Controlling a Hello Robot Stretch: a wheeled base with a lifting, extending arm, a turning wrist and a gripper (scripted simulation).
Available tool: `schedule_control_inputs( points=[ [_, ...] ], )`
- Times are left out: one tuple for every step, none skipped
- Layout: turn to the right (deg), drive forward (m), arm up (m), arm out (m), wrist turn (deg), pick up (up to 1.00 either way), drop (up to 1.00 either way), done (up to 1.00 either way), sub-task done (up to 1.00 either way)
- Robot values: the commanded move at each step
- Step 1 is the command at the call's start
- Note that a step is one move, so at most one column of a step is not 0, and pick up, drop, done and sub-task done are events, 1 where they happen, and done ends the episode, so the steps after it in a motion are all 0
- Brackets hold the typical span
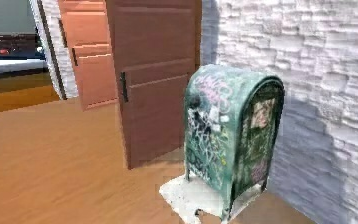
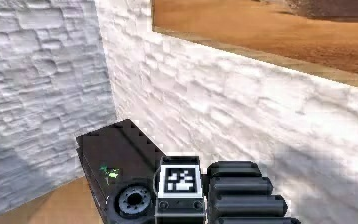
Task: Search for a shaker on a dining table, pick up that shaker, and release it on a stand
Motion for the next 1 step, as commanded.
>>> schedule_control_inputs(
  points=[
    [-36.0, 0.00, 0.00, 0.00, 0.0, 0.00, 0.00, 0.00, 0.00]
  ],
)
